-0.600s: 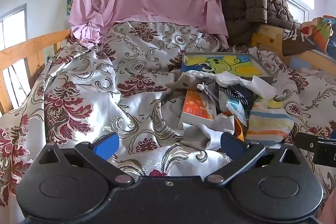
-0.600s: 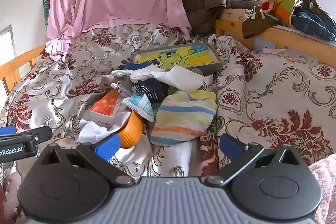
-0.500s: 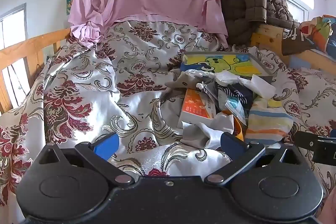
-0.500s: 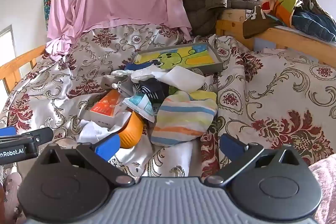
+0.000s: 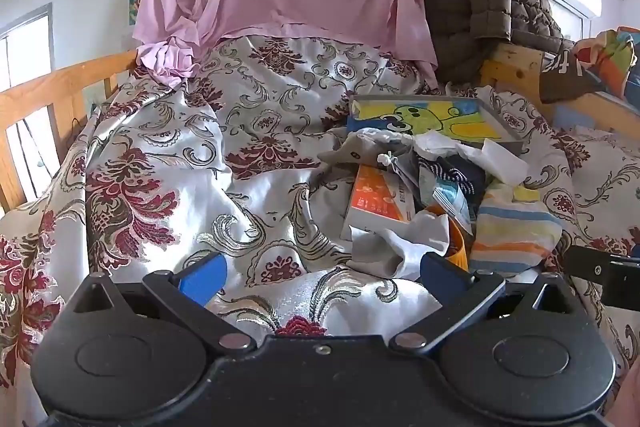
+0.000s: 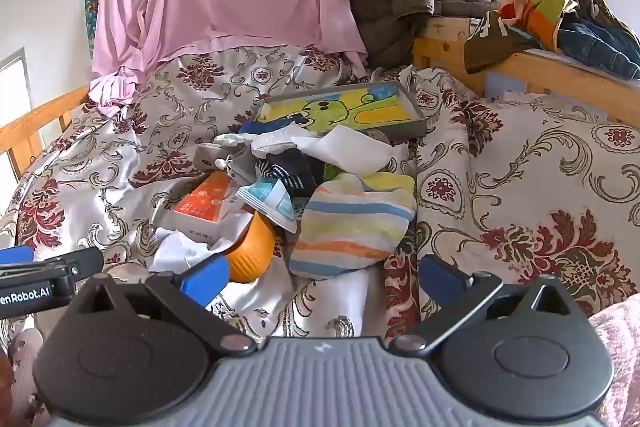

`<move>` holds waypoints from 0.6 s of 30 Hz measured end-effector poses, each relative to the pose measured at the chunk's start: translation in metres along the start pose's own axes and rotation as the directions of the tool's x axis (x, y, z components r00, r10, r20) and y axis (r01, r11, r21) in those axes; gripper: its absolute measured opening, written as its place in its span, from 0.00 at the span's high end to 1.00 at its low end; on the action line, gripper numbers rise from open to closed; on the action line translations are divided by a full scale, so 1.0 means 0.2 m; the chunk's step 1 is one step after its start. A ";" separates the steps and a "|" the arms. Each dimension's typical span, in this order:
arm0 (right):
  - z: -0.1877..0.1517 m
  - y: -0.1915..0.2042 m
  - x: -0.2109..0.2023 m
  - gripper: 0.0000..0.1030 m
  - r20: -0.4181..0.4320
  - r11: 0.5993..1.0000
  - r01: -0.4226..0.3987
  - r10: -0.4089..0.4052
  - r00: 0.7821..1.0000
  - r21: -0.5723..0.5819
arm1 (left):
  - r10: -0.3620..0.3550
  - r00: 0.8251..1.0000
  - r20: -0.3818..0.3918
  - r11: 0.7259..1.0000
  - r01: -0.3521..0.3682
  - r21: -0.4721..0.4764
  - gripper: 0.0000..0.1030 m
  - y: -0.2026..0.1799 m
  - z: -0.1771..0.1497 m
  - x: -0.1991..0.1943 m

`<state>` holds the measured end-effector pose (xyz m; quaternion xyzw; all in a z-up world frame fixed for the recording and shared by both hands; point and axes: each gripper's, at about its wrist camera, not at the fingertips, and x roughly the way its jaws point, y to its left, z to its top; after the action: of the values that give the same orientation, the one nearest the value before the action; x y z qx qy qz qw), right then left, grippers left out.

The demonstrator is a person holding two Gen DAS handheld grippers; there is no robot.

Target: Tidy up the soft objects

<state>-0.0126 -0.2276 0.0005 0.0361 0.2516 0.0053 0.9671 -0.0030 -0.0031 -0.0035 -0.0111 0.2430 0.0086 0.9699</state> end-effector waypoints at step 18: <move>-0.01 0.01 0.00 0.00 -0.002 1.000 -0.002 0.002 1.000 0.000 | 0.000 1.000 -0.021 1.000 0.000 -0.008 0.01 0.02 -0.01 0.02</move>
<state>-0.0129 -0.2257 -0.0004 0.0362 0.2527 0.0064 0.9668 0.0005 0.0017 -0.0068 -0.0151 0.2533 0.0093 0.9672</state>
